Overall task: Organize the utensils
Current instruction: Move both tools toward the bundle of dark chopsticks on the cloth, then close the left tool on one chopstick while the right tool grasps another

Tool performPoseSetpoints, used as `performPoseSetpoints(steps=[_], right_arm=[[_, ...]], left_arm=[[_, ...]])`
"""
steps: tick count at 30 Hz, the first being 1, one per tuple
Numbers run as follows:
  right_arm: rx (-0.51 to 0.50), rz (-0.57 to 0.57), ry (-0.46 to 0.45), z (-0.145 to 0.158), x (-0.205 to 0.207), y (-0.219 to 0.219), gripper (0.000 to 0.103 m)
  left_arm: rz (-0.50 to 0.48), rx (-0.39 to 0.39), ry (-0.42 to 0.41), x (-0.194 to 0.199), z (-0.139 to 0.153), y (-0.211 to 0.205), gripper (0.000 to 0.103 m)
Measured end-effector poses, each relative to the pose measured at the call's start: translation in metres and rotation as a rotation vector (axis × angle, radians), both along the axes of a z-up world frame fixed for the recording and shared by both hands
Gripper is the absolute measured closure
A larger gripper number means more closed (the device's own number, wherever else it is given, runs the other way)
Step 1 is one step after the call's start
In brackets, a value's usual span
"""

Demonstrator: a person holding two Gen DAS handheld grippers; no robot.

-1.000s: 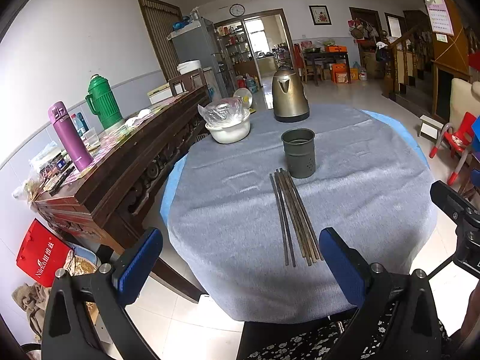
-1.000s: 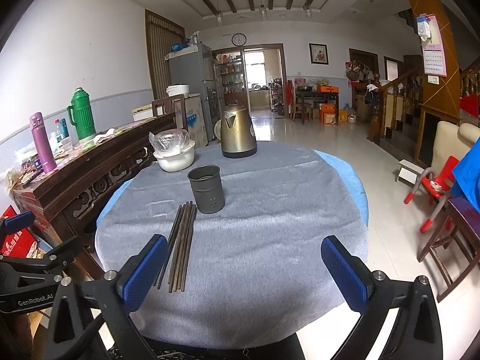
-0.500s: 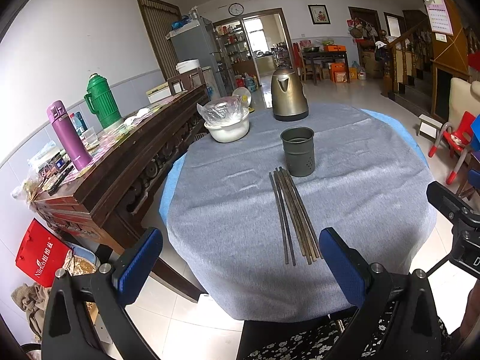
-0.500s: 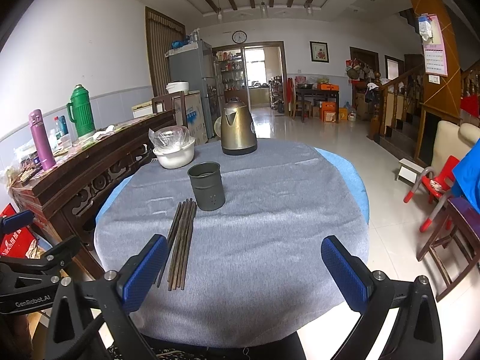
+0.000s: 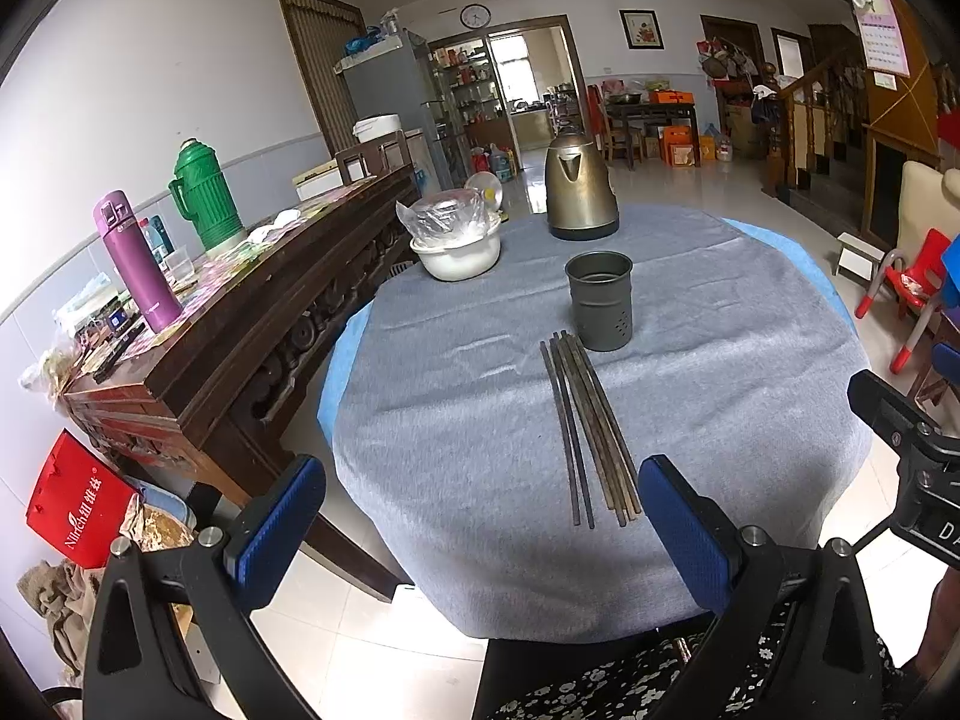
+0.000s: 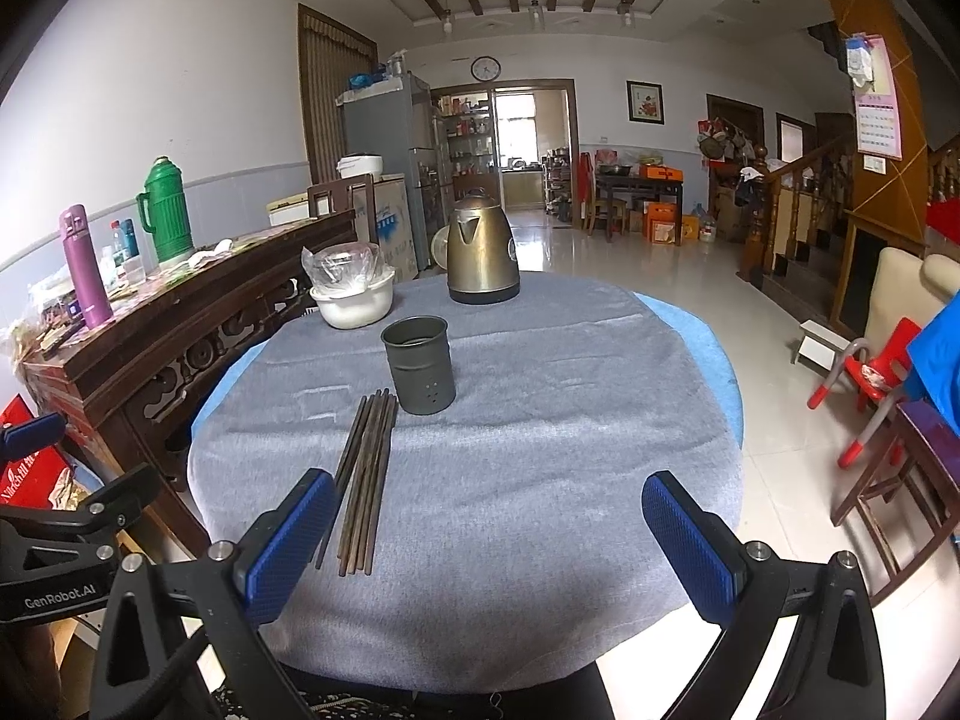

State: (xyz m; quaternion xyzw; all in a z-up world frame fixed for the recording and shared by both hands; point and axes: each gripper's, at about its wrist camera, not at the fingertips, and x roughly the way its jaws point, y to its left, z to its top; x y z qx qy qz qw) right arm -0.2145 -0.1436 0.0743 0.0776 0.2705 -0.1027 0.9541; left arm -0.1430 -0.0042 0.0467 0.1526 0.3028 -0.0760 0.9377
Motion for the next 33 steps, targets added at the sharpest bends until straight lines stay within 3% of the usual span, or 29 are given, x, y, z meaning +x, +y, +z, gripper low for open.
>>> performPoseSetpoints(steps=[12, 21, 29, 33], right_arm=[[-0.006, 0.028, 0.029, -0.002, 0.013, 0.008, 0.000], [0.013, 0.073, 0.089, -0.006, 0.069, 0.005, 0.000], [0.144, 0.128, 0.205, -0.036, 0.142, -0.006, 0.000], [0.269, 0.160, 0.256, -0.059, 0.178, -0.017, 0.002]], left_arm=[[0.009, -0.022, 0.024, 0.008, -0.007, 0.012, 0.000], [0.038, -0.037, 0.081, 0.037, -0.021, 0.024, 0.000], [0.064, -0.047, 0.163, 0.085, -0.046, 0.030, 0.000], [0.050, -0.081, 0.235, 0.119, -0.064, 0.031, 0.000]])
